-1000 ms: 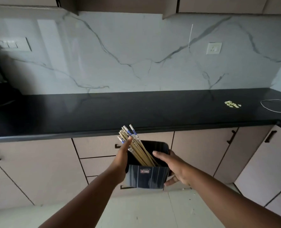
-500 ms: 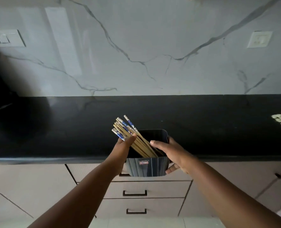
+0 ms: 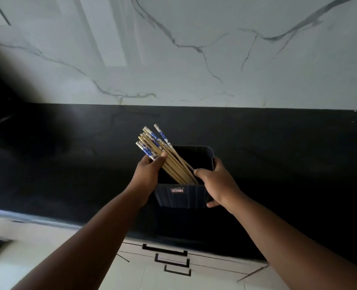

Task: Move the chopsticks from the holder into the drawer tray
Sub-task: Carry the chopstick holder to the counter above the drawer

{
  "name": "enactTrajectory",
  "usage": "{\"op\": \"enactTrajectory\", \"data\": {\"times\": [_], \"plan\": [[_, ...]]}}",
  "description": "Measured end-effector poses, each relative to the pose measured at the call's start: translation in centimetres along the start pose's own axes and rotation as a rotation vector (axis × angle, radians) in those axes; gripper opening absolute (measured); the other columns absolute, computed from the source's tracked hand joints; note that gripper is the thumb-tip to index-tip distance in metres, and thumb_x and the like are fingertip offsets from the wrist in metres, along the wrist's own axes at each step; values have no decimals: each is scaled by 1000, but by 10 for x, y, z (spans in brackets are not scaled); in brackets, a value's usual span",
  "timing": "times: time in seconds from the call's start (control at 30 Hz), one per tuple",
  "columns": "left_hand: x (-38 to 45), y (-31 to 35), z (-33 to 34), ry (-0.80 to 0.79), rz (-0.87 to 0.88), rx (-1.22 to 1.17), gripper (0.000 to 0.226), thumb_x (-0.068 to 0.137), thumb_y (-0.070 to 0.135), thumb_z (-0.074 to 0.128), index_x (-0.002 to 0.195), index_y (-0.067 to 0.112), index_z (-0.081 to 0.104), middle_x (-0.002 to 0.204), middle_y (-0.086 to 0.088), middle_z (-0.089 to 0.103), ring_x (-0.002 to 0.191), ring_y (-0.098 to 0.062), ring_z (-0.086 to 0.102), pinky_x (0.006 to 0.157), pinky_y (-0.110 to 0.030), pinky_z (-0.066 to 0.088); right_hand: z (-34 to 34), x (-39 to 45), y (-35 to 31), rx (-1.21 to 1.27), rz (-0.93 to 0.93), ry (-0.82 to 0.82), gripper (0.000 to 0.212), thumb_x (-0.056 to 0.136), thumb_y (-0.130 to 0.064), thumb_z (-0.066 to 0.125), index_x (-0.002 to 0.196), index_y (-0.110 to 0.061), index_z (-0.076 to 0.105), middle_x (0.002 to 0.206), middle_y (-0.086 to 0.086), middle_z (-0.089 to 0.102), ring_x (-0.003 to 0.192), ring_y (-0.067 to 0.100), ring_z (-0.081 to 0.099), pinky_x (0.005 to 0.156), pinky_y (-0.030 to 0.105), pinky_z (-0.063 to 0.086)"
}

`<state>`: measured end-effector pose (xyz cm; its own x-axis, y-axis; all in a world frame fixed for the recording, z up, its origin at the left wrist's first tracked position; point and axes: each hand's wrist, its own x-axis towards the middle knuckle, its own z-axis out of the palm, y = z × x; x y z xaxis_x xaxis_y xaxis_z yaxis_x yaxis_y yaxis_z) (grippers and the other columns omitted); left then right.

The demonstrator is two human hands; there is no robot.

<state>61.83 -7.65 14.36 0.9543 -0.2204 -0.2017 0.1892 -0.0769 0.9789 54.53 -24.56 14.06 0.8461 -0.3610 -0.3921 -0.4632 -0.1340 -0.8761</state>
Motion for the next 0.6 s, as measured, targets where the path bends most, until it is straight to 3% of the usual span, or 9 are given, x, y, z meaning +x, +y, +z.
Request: {"op": "enactTrajectory", "data": {"times": [0.17,0.3,0.43,0.53,0.6], "plan": [[10,-4,-3,-17,25,10,17,94,30,58,105,21,67,96,10,76,91,-3,70,78,-23,46,4,7,2,20,41,22,49,74,-40,57,116,-55,38,96,-14,57,87,21,62,47,37,59],[12,-4,-5,-35,25,-7,17,93,32,59,105,22,66,93,12,76,88,-1,70,76,-22,46,5,-1,-2,37,40,42,44,78,-38,58,116,-53,41,100,-12,57,89,22,62,47,36,58],[9,-3,-4,-41,62,42,36,88,50,59,109,22,65,93,12,75,87,5,68,76,-19,44,8,-14,-9,61,54,94,50,81,-53,62,126,-41,44,113,-8,57,94,19,60,50,35,59],[3,-5,-14,17,153,-24,73,77,66,53,132,17,53,108,9,72,101,4,64,85,-16,48,14,-27,-5,156,5,282,77,75,-71,59,139,-35,35,128,-6,49,106,19,56,70,44,61],[-3,-15,-35,42,206,-47,88,76,72,50,144,17,40,120,17,62,107,16,55,88,-3,42,21,-43,7,205,-46,448,79,78,-71,55,140,-26,36,131,1,53,111,22,57,87,50,55]]}}
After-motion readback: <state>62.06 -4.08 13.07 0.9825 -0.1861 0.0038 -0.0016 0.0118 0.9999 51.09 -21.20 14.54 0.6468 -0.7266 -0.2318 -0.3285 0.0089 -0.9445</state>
